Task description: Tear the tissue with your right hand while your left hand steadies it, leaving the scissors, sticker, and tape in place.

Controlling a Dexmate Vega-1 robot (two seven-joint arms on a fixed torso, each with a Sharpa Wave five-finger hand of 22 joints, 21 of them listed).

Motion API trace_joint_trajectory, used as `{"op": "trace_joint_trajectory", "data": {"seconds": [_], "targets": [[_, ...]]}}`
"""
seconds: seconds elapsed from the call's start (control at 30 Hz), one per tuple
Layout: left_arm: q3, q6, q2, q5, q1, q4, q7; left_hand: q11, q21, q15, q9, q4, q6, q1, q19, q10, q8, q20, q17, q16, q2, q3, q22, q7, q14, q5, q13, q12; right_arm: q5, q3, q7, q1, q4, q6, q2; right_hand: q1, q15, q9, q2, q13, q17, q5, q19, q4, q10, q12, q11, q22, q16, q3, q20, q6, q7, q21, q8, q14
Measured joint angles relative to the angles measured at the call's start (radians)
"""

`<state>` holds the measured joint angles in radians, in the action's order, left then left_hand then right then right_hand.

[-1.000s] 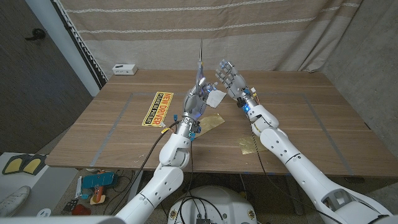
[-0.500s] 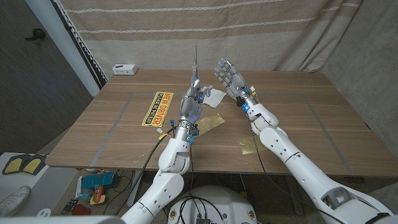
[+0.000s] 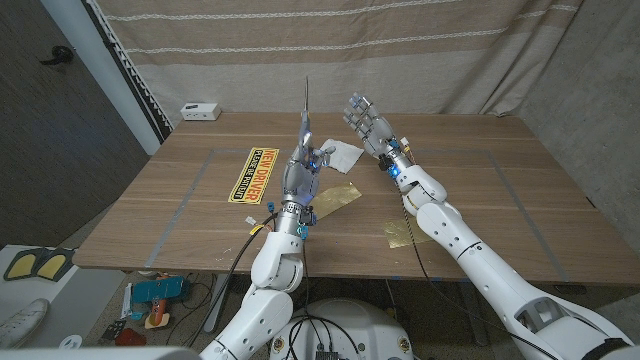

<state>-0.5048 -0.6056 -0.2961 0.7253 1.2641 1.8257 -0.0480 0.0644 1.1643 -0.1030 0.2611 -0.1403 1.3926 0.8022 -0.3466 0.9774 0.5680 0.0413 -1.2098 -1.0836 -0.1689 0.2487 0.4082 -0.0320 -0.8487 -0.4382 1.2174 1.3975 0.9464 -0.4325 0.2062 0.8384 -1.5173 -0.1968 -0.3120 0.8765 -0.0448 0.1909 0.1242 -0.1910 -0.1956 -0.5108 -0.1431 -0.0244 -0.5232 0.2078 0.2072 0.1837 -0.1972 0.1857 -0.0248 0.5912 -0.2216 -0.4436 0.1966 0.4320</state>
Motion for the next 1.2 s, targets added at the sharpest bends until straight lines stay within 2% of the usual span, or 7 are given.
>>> {"op": "trace_joint_trajectory", "data": {"seconds": [0.13, 0.3, 0.5, 0.73, 0.9, 0.93, 1.2], "targets": [[0.003, 0.003, -0.007, -0.009, 0.009, 0.01, -0.013, 0.005, 0.197, -0.011, 0.002, 0.0, -0.011, 0.041, -0.075, -0.006, 0.016, 0.003, 0.014, -0.001, 0.005, -0.048, 0.229, -0.004, -0.047, -0.006, -0.012, 0.004, -0.001, 0.0, -0.001, 0.0, 0.0, 0.001, 0.0, 0.0, 0.0, 0.0, 0.0, 0.0, 0.0, 0.0, 0.0, 0.0, 0.0, 0.0, 0.0, 0.0, 0.0, 0.0, 0.0, 0.0, 0.0, 0.0, 0.0, 0.0], [0.005, 0.003, -0.013, -0.013, 0.016, 0.015, -0.02, 0.006, 0.26, -0.022, 0.002, -0.002, -0.018, 0.068, -0.155, -0.017, 0.017, 0.007, 0.0, -0.005, 0.006, -0.057, 0.372, -0.008, -0.101, -0.019, -0.014, 0.005, -0.002, -0.001, -0.004, 0.0, -0.001, 0.003, -0.001, 0.0, 0.0, 0.0, 0.0, 0.0, 0.0, 0.0, 0.0, 0.0, 0.0, 0.0, 0.0, 0.0, 0.0, 0.0, 0.0, 0.0, 0.0, 0.0, 0.0, 0.0], [0.007, 0.003, -0.017, -0.013, 0.02, 0.016, -0.019, 0.004, 0.26, -0.019, 0.002, 0.005, -0.018, 0.078, -0.222, -0.02, 0.017, 0.011, -0.015, -0.037, 0.006, -0.058, 0.492, -0.008, -0.133, -0.033, -0.023, 0.01, -0.003, -0.002, -0.005, 0.0, -0.006, 0.005, -0.003, 0.0, 0.0, 0.0, 0.0, 0.0, 0.0, 0.0, 0.0, 0.0, 0.0, 0.0, 0.0, 0.0, 0.0, 0.0, 0.0, 0.0, 0.0, 0.0, 0.0, 0.0], [0.013, 0.002, -0.034, -0.004, 0.023, 0.017, -0.011, 0.004, 0.229, -0.02, 0.007, 0.007, -0.018, 0.079, -0.223, -0.02, 0.022, 0.012, -0.02, -0.059, 0.007, -0.056, 0.54, -0.008, -0.145, -0.033, -0.013, 0.01, -0.01, -0.003, -0.012, 0.0, -0.015, 0.006, -0.008, 0.0, 0.004, 0.0, 0.0, 0.0, 0.005, 0.0, 0.0, 0.0, 0.0, 0.0, 0.0, 0.0, 0.0, 0.0, 0.0, 0.0, 0.0, 0.0, 0.0, -0.004], [0.013, 0.006, -0.034, 0.004, 0.023, 0.017, -0.006, 0.004, 0.195, -0.019, 0.027, 0.01, -0.015, 0.079, -0.232, -0.02, 0.026, 0.014, -0.017, -0.071, 0.007, -0.059, 0.577, -0.017, -0.147, -0.041, -0.014, 0.01, -0.01, -0.003, -0.012, 0.0, -0.021, 0.006, -0.01, 0.0, 0.004, 0.0, 0.0, 0.0, 0.005, 0.0, 0.0, 0.0, 0.0, 0.0, 0.0, 0.0, 0.0, 0.0, 0.0, 0.0, 0.0, 0.004, 0.0, -0.004], [0.019, 0.008, -0.049, 0.006, 0.028, 0.023, -0.006, 0.002, 0.189, -0.02, 0.034, 0.014, -0.012, 0.079, -0.232, -0.018, 0.026, 0.014, -0.013, -0.074, 0.007, -0.063, 0.586, -0.02, -0.15, -0.041, -0.014, 0.01, -0.013, -0.003, -0.019, 0.0, -0.023, 0.006, -0.011, 0.0, 0.004, 0.0, 0.0, 0.0, 0.005, 0.0, -0.002, 0.0, 0.0, 0.0, 0.0, 0.0, 0.0, 0.0, -0.002, 0.0, 0.0, 0.004, 0.0, -0.004], [0.024, 0.02, -0.06, 0.018, 0.042, 0.034, -0.011, -0.008, 0.135, -0.019, 0.106, 0.015, -0.01, 0.059, -0.265, -0.007, 0.029, 0.018, -0.011, -0.099, -0.012, -0.101, 0.632, -0.018, -0.175, -0.044, -0.019, 0.01, -0.014, 0.0, -0.025, 0.004, -0.029, 0.006, -0.016, 0.0, 0.004, 0.0, 0.0, 0.0, 0.005, 0.0, -0.004, 0.0, 0.0, 0.0, 0.0, 0.0, 0.0, 0.0, -0.004, 0.0, 0.0, 0.004, 0.0, -0.004]]}}
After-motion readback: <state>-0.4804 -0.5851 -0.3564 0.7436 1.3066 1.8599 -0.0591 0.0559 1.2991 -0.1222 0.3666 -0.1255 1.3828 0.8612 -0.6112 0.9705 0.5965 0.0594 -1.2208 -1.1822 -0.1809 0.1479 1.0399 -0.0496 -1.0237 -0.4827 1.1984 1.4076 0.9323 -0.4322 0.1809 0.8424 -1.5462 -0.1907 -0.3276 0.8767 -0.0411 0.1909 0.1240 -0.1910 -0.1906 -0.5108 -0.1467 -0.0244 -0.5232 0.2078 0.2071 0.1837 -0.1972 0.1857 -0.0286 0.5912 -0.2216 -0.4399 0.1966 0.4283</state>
